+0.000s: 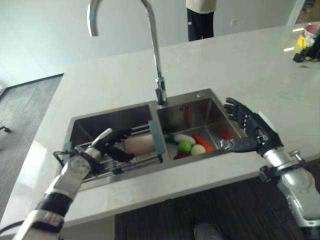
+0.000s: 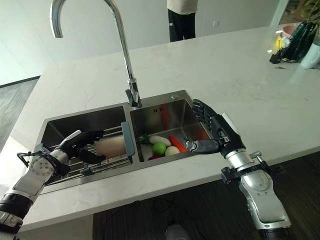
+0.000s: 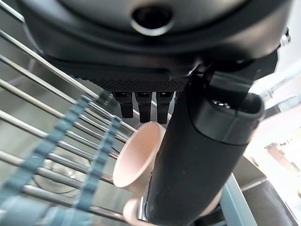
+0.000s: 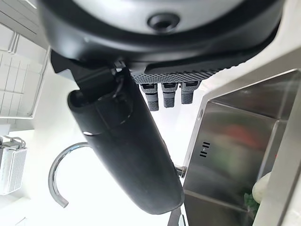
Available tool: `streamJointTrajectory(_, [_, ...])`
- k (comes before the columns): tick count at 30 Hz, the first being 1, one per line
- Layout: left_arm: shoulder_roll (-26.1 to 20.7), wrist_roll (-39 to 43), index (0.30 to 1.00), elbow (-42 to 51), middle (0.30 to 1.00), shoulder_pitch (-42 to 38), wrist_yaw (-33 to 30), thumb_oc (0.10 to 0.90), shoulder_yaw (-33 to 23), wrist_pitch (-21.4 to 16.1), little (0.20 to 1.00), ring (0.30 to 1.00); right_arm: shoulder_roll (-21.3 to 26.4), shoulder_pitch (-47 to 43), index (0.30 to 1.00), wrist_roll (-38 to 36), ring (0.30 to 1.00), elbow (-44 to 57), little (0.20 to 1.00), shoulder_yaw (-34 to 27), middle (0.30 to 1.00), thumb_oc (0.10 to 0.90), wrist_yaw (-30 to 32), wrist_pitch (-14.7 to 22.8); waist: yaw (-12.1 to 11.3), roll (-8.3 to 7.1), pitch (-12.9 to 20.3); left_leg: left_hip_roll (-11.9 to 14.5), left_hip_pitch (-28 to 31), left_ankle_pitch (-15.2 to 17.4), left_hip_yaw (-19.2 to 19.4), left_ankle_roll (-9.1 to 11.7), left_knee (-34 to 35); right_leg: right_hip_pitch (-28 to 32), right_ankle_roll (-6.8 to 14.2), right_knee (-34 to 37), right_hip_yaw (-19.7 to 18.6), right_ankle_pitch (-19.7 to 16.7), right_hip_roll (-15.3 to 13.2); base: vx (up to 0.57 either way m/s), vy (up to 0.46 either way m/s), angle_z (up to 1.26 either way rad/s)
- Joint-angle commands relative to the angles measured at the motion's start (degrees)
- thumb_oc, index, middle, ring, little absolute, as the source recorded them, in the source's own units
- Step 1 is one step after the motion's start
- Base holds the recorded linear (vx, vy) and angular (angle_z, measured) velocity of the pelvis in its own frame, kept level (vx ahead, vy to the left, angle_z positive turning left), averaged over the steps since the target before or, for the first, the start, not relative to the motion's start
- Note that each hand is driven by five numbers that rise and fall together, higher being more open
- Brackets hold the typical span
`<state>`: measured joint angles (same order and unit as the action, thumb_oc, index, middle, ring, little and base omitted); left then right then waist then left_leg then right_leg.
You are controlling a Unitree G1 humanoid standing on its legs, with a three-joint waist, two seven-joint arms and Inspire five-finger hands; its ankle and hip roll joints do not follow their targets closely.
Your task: Place the dishes in the dishwasher.
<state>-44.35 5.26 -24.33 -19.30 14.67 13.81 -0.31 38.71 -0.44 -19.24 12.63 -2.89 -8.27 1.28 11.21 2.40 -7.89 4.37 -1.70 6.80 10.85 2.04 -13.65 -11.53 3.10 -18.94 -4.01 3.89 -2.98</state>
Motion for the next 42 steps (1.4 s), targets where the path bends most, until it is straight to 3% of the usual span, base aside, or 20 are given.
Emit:
streamJointTrajectory(1, [-0.6, -0.6, 0.900, -0.3, 0.900, -8.4, -1.0, 0.800, -1.0, -5.2, 0.900, 0.900, 2.4, -6.3, 0.900, -1.2, 0.900, 3.4, 0.900, -2.8, 0.900, 0.800, 0.3, 5.2, -0.2, 0.32, 4.3, 3.6, -0.7, 5.9, -1.5, 2.0, -3.5, 4.8, 5.8, 1.8, 0.5, 4.1, -2.2, 0.01, 0.006, -0.05])
streamJointTrajectory(13, [0.2, -2.9, 0.900, -0.4, 0.900, -9.3, 1.0, 0.800, 1.1, -3.6, 0.900, 0.900, 2.7, -6.0, 0.900, -1.2, 0.900, 3.2, 0.900, -3.1, 0.900, 0.800, -0.4, 5.3, 0.5, 0.17, 4.5, 3.9, -0.5, 6.0, -0.9, 2.0, -3.5, 4.7, 5.8, 1.8, -0.1, 4.0, -1.9, 0.01, 0.002, -0.03])
streamJointTrajectory(17, [0.2, -5.3, 0.900, -0.9, 0.900, -9.4, 4.0, 0.800, 2.3, 0.0, 0.900, 0.900, 2.8, -6.0, 0.900, -1.1, 0.900, 3.4, 0.900, -3.1, 0.900, 0.800, -0.9, 4.7, 0.7, 0.27, 4.6, 4.0, -0.4, 6.0, -0.8, 2.0, -3.5, 4.7, 5.8, 1.8, -0.1, 4.0, -1.9, 0.00, 0.000, 0.00])
streamJointTrajectory(18, [-0.1, -6.3, 0.709, -1.3, 0.709, -9.5, 6.6, 0.673, 3.3, 3.3, 0.709, 0.709, 3.0, -6.2, 0.900, -1.2, 0.900, 3.4, 0.900, -3.0, 0.900, 0.800, -1.2, 4.4, 0.7, 0.37, 4.5, 4.0, -0.4, 6.0, -0.7, 2.0, -3.5, 4.6, 5.8, 1.8, -0.1, 4.0, -1.8, 0.00, 0.000, 0.00])
streamJointTrajectory(21, [0.0, -10.2, 0.300, -4.4, 0.300, -9.9, 10.5, 0.400, 5.9, 7.5, 0.300, 0.300, 3.6, -6.6, 0.900, -1.3, 0.900, 3.6, 0.900, -2.7, 0.900, 0.800, -1.6, 3.8, 1.0, 0.53, 4.3, 3.9, -0.3, 5.9, -0.6, 1.9, -3.5, 4.6, 5.9, 1.8, -0.2, 3.9, -1.8, 0.00, 0.000, 0.00])
streamJointTrajectory(27, [0.0, -11.9, 0.300, -5.9, 0.300, -9.5, 10.9, 0.400, 5.2, 7.5, 0.300, 0.300, 3.7, -6.1, 0.900, -1.3, 0.900, 4.0, 0.900, -3.3, 0.900, 0.800, -2.3, 3.2, 1.1, 0.41, 4.1, 4.0, -0.2, 6.0, -0.3, 1.8, -3.5, 4.6, 5.9, 1.8, -0.1, 3.9, -1.8, 0.01, 0.002, -0.04])
streamJointTrajectory(36, [-2.3, -12.2, 0.300, -1.7, 0.300, -8.0, 2.8, 0.400, 2.7, 1.9, 0.300, 0.300, 4.1, -5.0, 0.900, -0.9, 0.900, 3.8, 0.900, -3.8, 0.900, 0.800, -2.1, 3.9, -0.1, -0.25, 3.8, 3.6, -0.6, 5.8, -1.1, 2.0, -3.5, 4.7, 5.9, 1.8, 0.8, 3.9, -2.3, -0.01, -0.003, 0.03])
streamJointTrajectory(42, [-4.1, -9.7, 0.300, 4.2, 0.300, -5.0, -7.5, 0.400, -4.1, -3.9, 0.300, 0.300, 3.0, -4.3, 0.900, -0.6, 0.900, 3.2, 0.900, -4.3, 0.900, 0.800, -1.2, 4.7, -1.7, -0.81, 3.5, 3.0, -1.0, 5.7, -2.5, 2.0, -3.5, 5.1, 5.7, 1.8, 1.9, 4.1, -2.8, -0.01, -0.016, 0.07])
